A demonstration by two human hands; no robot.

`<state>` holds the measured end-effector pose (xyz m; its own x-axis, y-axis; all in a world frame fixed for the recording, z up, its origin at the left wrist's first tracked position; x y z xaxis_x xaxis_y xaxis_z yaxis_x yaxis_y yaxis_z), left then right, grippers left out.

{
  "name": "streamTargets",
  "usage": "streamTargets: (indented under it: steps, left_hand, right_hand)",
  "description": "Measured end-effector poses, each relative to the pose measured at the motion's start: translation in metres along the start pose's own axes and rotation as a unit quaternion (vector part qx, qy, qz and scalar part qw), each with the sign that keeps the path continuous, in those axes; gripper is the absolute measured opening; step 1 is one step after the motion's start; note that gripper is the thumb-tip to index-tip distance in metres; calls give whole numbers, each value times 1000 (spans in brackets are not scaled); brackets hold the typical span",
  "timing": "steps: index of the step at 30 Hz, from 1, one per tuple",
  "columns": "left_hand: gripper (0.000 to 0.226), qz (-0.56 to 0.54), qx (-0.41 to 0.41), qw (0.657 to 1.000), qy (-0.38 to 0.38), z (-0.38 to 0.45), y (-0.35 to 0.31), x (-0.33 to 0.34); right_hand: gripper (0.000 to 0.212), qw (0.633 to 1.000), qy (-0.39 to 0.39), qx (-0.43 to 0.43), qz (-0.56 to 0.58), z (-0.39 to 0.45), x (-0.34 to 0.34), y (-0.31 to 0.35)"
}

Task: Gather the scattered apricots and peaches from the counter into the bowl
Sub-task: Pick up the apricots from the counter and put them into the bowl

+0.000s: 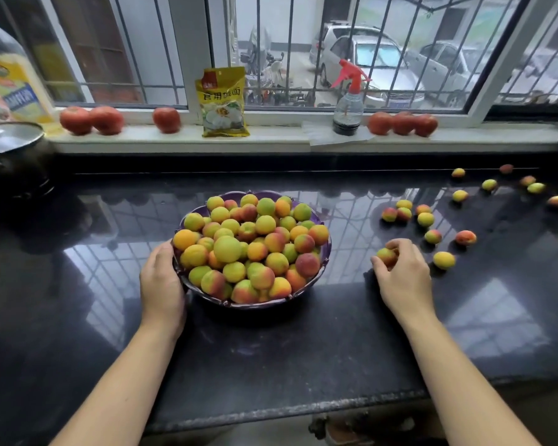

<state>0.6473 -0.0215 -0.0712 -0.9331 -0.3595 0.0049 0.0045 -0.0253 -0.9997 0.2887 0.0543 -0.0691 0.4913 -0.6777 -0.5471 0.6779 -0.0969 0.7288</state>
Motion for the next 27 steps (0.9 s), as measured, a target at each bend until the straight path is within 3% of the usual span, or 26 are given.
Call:
streamTargets:
  steps: [6, 9, 12, 17, 27]
  left_hand:
    - [29, 12, 16, 1000, 3, 1, 0, -1]
    - [31, 20, 27, 999, -7, 2, -1, 0]
    - [29, 32, 25, 999, -10, 4, 0, 1]
    - [35, 39, 28, 999, 3, 4, 2, -2]
    - [30, 38, 18, 999, -1, 1, -3, -1]
  right_hand:
    - [33, 986, 11, -52, 157, 8, -15, 43]
    - [37, 956, 142, -92, 240, 13, -18, 112]
    - [35, 926, 288, -170, 176, 14, 6, 167]
    - [35, 894, 375, -243, 24, 18, 55, 196]
    - [26, 879, 372, -294, 48, 18, 74, 174]
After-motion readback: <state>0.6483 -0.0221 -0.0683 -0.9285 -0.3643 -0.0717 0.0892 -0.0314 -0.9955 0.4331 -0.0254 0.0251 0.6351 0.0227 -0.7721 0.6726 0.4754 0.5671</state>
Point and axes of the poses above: each hand's wrist, its own z-axis towards the middle knuckle, its own x-axis out of the palm, y = z × x, the point moved 1 cm from there along z, towards the middle knuckle, and after that the axes turned 12 degrees about z, right-handed, at the moved point
